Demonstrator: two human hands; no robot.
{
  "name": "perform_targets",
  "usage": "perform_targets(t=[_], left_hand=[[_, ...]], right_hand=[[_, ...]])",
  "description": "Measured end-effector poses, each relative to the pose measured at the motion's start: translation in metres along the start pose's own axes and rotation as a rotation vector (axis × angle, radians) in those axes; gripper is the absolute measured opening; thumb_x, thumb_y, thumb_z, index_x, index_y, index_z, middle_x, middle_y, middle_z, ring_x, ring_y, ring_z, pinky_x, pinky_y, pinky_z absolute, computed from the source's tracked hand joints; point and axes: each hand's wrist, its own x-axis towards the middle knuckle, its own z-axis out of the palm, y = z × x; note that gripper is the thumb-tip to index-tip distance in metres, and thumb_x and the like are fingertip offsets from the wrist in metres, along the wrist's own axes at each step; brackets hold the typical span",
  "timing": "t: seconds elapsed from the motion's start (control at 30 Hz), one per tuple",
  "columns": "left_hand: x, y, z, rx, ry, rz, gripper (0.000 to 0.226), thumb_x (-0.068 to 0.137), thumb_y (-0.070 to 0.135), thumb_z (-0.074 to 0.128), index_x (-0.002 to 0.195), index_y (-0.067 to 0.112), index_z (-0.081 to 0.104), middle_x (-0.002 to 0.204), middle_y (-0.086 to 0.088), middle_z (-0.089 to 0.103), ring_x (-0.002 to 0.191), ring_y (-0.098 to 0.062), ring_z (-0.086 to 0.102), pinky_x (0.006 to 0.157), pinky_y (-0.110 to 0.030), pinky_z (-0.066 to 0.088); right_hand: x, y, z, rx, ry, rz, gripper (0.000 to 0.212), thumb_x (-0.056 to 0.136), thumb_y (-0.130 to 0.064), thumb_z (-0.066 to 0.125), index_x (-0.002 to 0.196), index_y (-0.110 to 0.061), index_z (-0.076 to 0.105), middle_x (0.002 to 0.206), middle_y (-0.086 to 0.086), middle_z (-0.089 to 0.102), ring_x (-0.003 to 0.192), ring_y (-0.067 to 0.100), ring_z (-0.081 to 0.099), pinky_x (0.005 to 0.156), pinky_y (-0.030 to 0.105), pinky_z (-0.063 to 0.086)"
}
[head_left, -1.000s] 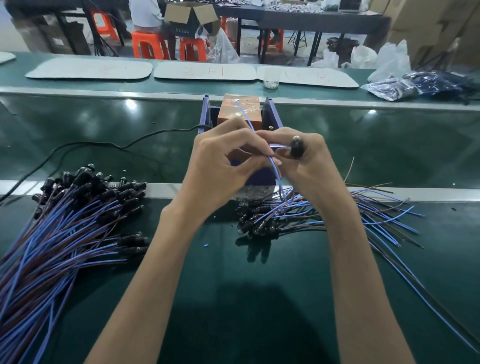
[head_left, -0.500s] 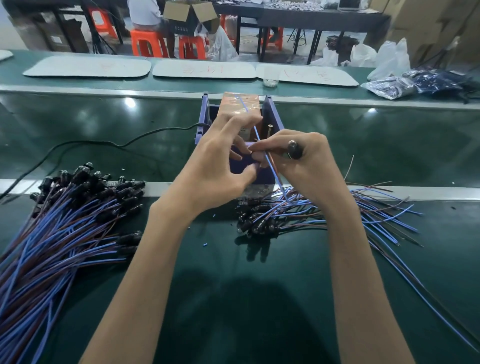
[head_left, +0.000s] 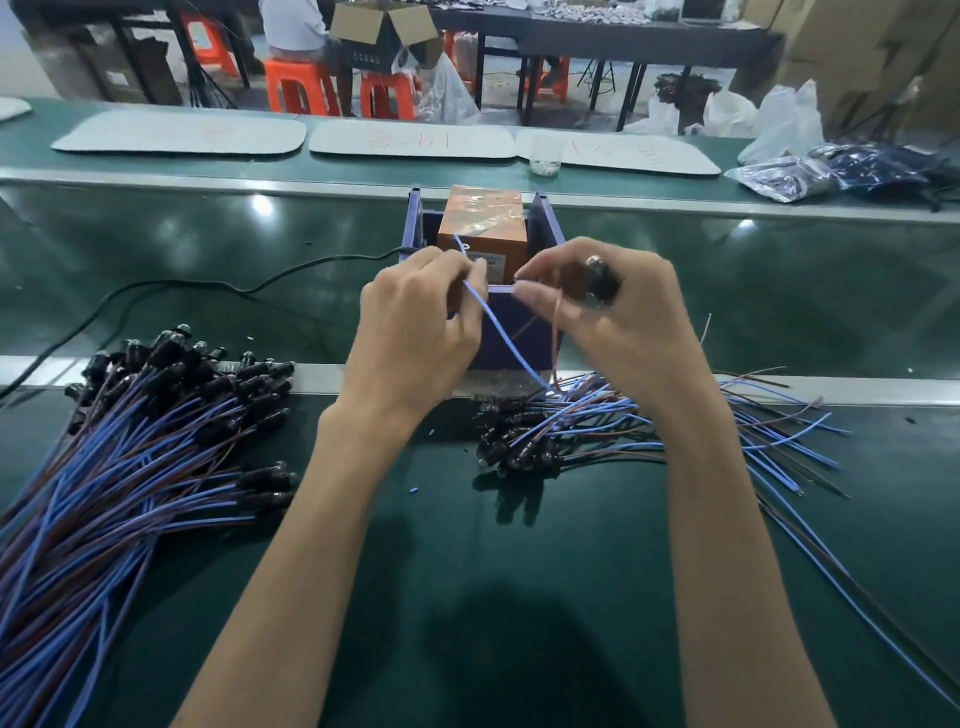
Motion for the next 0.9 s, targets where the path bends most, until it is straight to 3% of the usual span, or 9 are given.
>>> perform_targets(t=[0.1, 0.23, 0.33, 0.43, 0.5, 0.6, 0.7, 0.8, 0.9], left_hand=[[0.002, -0.002, -0.001, -0.043, 0.067, -0.074, 0.044, 0.101, 0.025, 0.037, 0.077, 0.000, 0.064, 0.077, -0.011, 0.067, 0.070, -0.031, 0.062, 0.070, -0.044, 0.048], [0.002, -0.004, 0.001, -0.034, 0.135, -0.095, 0.028, 0.101, 0.014, 0.036, 0.103, 0.002, 0.061, 0.084, -0.006, 0.067, 0.072, -0.022, 0.065, 0.075, -0.037, 0.047], [0.003, -0.008, 0.001, -0.017, 0.133, -0.129, 0.031, 0.097, 0.008, 0.034, 0.117, 0.001, 0.056, 0.091, -0.005, 0.067, 0.078, -0.023, 0.066, 0.078, -0.038, 0.048], [0.004, -0.011, 0.001, 0.001, 0.090, -0.165, 0.038, 0.093, 0.001, 0.033, 0.124, 0.000, 0.055, 0.105, -0.010, 0.067, 0.089, -0.027, 0.066, 0.085, -0.040, 0.048], [0.004, -0.011, 0.001, 0.012, 0.038, -0.202, 0.042, 0.091, -0.002, 0.033, 0.128, 0.000, 0.054, 0.113, -0.012, 0.064, 0.095, -0.028, 0.065, 0.089, -0.042, 0.046], [0.003, -0.011, 0.002, 0.021, -0.039, -0.263, 0.046, 0.090, -0.004, 0.035, 0.131, 0.002, 0.052, 0.119, -0.011, 0.061, 0.100, -0.029, 0.063, 0.092, -0.042, 0.045], [0.003, -0.012, 0.001, 0.030, -0.082, -0.301, 0.050, 0.088, -0.005, 0.035, 0.135, 0.006, 0.047, 0.121, -0.010, 0.059, 0.101, -0.028, 0.062, 0.092, -0.041, 0.044], [0.002, -0.013, 0.001, 0.045, -0.103, -0.316, 0.053, 0.086, -0.005, 0.036, 0.137, 0.008, 0.045, 0.122, -0.011, 0.055, 0.099, -0.028, 0.061, 0.090, -0.032, 0.041], [0.001, -0.015, 0.002, 0.075, -0.105, -0.303, 0.054, 0.084, -0.005, 0.037, 0.136, 0.006, 0.046, 0.118, -0.013, 0.053, 0.090, -0.022, 0.055, 0.079, -0.017, 0.030]], right_hand=[[0.003, 0.005, -0.003, -0.009, 0.158, 0.060, 0.006, 0.090, -0.015, 0.065, 0.085, -0.014, 0.069, 0.065, -0.008, 0.061, 0.058, 0.008, 0.055, 0.062, 0.026, 0.046], [0.008, 0.014, -0.005, 0.141, 0.419, 0.190, 0.018, 0.095, -0.010, 0.051, 0.096, -0.009, 0.069, 0.058, -0.012, 0.061, 0.056, 0.002, 0.060, 0.051, 0.012, 0.040], [0.009, 0.018, -0.007, 0.348, 0.551, 0.345, 0.025, 0.100, -0.026, 0.047, 0.097, -0.016, 0.069, 0.052, -0.021, 0.059, 0.055, 0.008, 0.054, 0.041, 0.013, 0.032], [0.009, 0.022, -0.008, 0.506, 0.582, 0.441, 0.035, 0.100, -0.042, 0.043, 0.089, -0.021, 0.068, 0.045, -0.019, 0.051, 0.051, 0.001, 0.048, 0.037, 0.013, 0.030], [0.010, 0.026, -0.008, 0.573, 0.594, 0.489, 0.043, 0.100, -0.045, 0.042, 0.086, -0.014, 0.067, 0.049, -0.012, 0.050, 0.048, 0.003, 0.048, 0.036, 0.014, 0.028], [0.011, 0.027, -0.008, 0.638, 0.591, 0.525, 0.045, 0.101, -0.039, 0.044, 0.080, -0.005, 0.064, 0.054, 0.001, 0.062, 0.045, 0.009, 0.058, 0.033, 0.014, 0.028], [0.010, 0.026, -0.007, 0.602, 0.589, 0.512, 0.037, 0.100, -0.031, 0.049, 0.073, -0.008, 0.059, 0.052, -0.001, 0.064, 0.045, 0.007, 0.059, 0.033, 0.014, 0.027], [0.009, 0.025, -0.005, 0.574, 0.604, 0.515, 0.033, 0.100, -0.027, 0.050, 0.072, -0.010, 0.055, 0.047, -0.003, 0.059, 0.038, 0.005, 0.049, 0.035, 0.015, 0.027], [0.011, 0.023, -0.005, 0.649, 0.579, 0.507, 0.021, 0.101, -0.016, 0.043, 0.085, -0.009, 0.055, 0.057, 0.002, 0.067, 0.044, 0.007, 0.059, 0.033, 0.014, 0.024]])
